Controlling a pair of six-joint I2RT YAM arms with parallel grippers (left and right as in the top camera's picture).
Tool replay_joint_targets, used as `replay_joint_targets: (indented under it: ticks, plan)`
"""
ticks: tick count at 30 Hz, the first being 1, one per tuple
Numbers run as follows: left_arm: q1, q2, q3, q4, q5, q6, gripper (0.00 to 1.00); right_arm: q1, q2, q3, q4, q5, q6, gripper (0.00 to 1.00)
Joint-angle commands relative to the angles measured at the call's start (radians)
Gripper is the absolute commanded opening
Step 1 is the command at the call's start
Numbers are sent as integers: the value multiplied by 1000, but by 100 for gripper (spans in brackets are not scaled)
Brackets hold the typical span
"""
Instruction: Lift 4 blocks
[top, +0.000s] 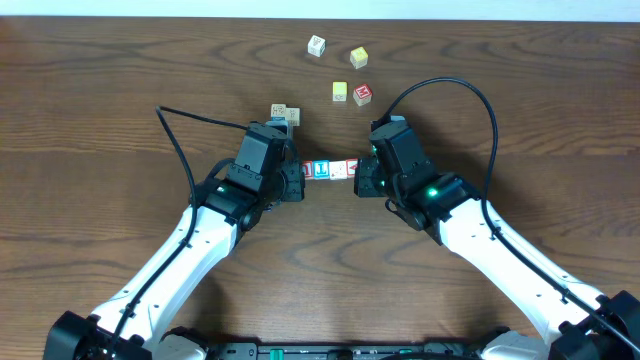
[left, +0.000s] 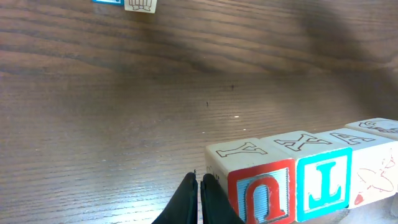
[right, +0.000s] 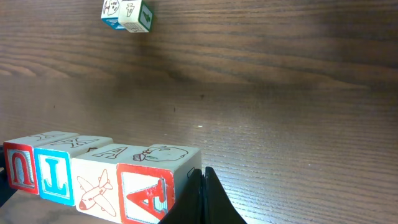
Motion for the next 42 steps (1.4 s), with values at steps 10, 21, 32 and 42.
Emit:
replay_joint_targets:
  ticks: [10,21,32,42]
  plan:
    - [-73,-42,68,37,238,14,7,82,-16,53,37,-298,-6,1]
    - [-73,-42,68,37,238,14,7,82,-16,53,37,-297,-6,1]
    - [-73,-42,68,37,238,14,7,82,-16,53,37,-297,-6,1]
    - [-73,-42,68,37,238,14,7,82,-16,53,37,-297,-6,1]
